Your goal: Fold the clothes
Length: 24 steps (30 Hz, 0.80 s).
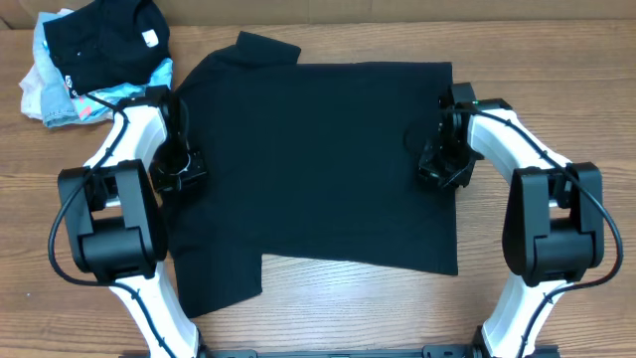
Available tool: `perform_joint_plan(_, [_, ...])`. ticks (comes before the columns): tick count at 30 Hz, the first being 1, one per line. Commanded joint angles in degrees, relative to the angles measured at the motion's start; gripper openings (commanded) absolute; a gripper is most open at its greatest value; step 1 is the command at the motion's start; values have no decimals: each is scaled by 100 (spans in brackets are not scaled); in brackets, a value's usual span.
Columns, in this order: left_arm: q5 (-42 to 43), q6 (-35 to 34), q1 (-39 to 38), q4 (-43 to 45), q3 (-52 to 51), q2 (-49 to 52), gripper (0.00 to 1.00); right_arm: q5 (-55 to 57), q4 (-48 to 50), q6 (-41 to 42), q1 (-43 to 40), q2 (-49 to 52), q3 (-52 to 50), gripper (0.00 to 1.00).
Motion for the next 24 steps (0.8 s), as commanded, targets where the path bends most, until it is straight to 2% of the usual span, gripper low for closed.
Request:
perform_joint_plan(1, [-153,-81,37,487,-511,208,4,-39,-13,426,-7,256,-540,33])
perform_joint_plan(2, [-140,-79,37,614,-632,208,4,-42,20,494,-13,256,-603,31])
perform_joint_plan(5, [-9,-76,37,822,-942,210,14,-33,35,699,-149,256,-682,19])
perform_joint_plan(9, [393,-72,37,704,-1060,208,6,-11,85,739,-573,256,-658,11])
perform_joint_plan(10, [487,-72,37,660,-1060,205,6,11,98,739,-702,256,-636,7])
perform_joint_plan(12, [623,-72,31,590,-1058,205,9,7,92,741,-1001,256,-540,4])
perform_joint_plan(14, [708,-55,22,557,-1058,205,19,9,83,737,-1248,256,-402,4])
perform_joint_plan(16, [852,-20,15,564,-1058,205,35,9,61,717,-1475,256,-210,4])
perform_joint_plan(17, [933,50,15,575,-1058,205,48,11,59,715,-1563,256,-116,4])
perform_joint_plan(18, [1056,144,15,586,-1058,205,56,9,50,713,-1641,256,-20,4])
perform_joint_plan(20, [1189,212,15,592,-1032,205,52,9,-39,669,-1781,256,216,4])
perform_joint_plan(24, [1193,302,15,280,-713,168,36,7,-433,452,-1902,256,809,4])
